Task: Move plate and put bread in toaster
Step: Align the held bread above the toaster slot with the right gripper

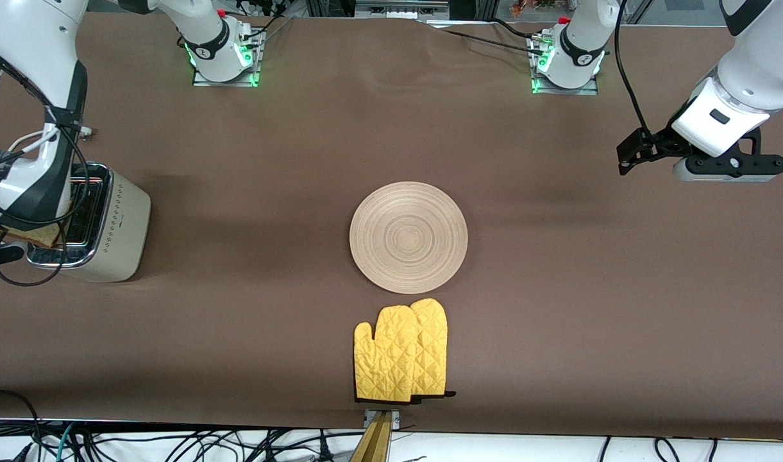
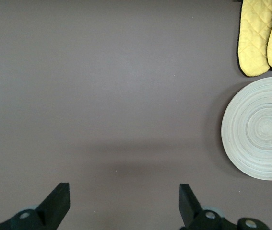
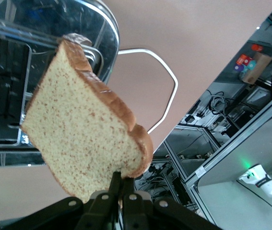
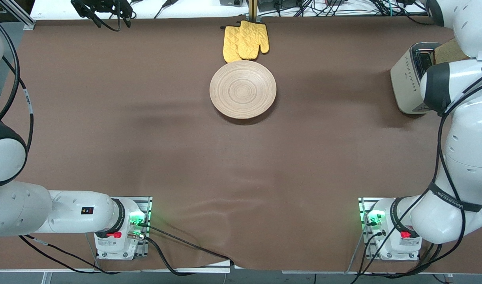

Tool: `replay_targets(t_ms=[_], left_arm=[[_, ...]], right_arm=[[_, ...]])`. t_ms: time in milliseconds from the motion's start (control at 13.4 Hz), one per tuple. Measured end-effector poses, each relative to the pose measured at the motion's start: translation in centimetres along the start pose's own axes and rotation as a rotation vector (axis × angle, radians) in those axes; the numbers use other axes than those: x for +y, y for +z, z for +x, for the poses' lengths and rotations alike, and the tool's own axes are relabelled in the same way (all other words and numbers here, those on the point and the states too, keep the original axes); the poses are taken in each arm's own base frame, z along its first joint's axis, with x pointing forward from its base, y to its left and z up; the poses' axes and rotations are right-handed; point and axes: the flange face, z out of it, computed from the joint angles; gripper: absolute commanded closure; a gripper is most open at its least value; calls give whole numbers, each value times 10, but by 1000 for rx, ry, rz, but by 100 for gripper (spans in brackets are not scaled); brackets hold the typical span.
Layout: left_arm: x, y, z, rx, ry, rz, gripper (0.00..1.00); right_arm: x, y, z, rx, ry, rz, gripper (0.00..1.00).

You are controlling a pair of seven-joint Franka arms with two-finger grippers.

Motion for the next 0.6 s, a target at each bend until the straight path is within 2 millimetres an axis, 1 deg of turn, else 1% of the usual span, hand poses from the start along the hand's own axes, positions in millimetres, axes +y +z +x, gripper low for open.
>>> replay_targets(t_ms=[75,224,448,597], left_arm=[[0,1,1,-1,-1,0,0],[0,1,1,-1,-1,0,0],[-1,1,1,-1,-3,-3,0],[-6,2,3,-7,-19,-26,0]], right_arm=[[6,6,-3,2,-6,12,100],[11,12,-5,12,-20,35,100],[11,13,-4,16,-39,40,100],[9,12,-3,17,-43,41,100]])
